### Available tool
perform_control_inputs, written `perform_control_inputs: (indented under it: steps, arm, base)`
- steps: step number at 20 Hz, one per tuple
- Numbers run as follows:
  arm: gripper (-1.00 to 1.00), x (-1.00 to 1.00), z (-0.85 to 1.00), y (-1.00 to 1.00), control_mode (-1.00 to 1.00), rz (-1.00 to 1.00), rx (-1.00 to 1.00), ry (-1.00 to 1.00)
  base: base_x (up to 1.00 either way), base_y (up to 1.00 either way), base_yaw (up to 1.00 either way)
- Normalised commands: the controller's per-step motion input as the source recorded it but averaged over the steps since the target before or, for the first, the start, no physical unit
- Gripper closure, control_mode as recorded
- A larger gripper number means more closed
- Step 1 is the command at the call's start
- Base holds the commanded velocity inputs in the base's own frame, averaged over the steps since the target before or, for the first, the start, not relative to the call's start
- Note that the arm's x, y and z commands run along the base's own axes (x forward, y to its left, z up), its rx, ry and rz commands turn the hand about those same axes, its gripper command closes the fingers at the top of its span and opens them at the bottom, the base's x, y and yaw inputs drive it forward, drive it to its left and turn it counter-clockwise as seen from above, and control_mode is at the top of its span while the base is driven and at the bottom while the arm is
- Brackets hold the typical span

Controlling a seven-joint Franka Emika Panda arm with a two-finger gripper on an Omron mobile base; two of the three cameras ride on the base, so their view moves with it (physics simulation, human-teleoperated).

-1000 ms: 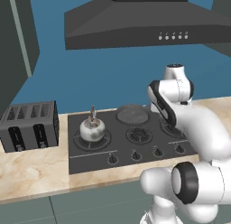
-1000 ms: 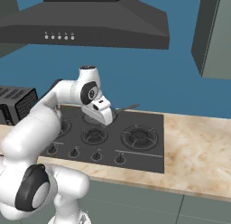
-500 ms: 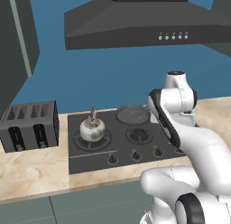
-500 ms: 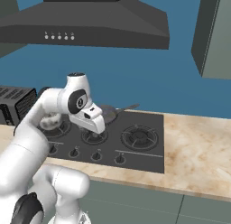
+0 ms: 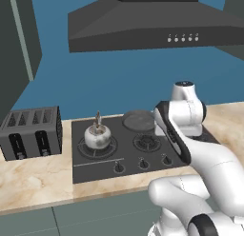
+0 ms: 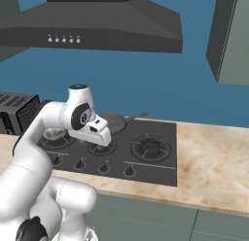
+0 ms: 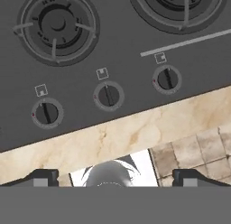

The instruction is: Pick the pan from the cabinet and place it on the stove. Then turn on the stove burner for the pan.

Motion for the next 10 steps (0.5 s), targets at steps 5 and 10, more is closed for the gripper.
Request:
perform_control_inputs:
  steps: [5, 10]
  arm:
    - [-1.00, 0.25, -0.22, 0.00, -1.00, 0.19, 0.04, 0.02]
    - [-1.00, 0.27, -0.27, 0.00, -1.00, 0.11, 0.00, 0.04]
  base:
    - [0.00, 0.00, 0.00]
    - [0.00, 0.00, 0.00]
